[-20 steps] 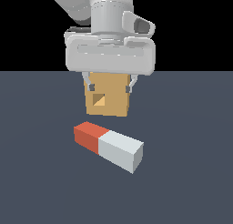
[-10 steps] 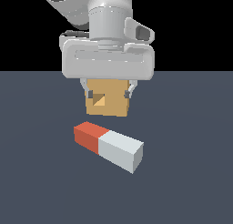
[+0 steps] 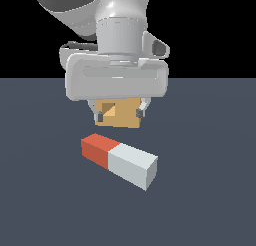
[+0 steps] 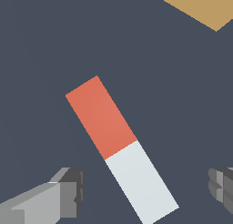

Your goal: Insert the peg into the horizontal hole in a box.

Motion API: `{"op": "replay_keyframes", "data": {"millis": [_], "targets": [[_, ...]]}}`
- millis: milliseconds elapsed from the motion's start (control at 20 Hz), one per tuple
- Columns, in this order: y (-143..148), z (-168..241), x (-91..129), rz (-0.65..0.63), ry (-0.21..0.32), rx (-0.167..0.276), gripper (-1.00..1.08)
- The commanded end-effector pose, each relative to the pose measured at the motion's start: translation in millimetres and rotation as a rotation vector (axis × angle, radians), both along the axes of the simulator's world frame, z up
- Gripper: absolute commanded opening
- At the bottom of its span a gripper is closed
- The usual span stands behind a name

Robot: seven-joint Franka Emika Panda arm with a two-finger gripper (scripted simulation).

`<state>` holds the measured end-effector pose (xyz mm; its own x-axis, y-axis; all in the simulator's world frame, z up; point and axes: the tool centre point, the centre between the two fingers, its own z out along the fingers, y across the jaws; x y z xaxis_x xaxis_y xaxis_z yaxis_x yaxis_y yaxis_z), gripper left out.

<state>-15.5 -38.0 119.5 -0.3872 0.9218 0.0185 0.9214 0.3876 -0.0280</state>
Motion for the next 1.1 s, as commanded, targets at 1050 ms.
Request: {"op": "replay_keyframes", "data": {"millis": [1050], "targets": [[-36.7, -42.6, 23.2, 0.513, -0.031, 0.003, 1.00]]}}
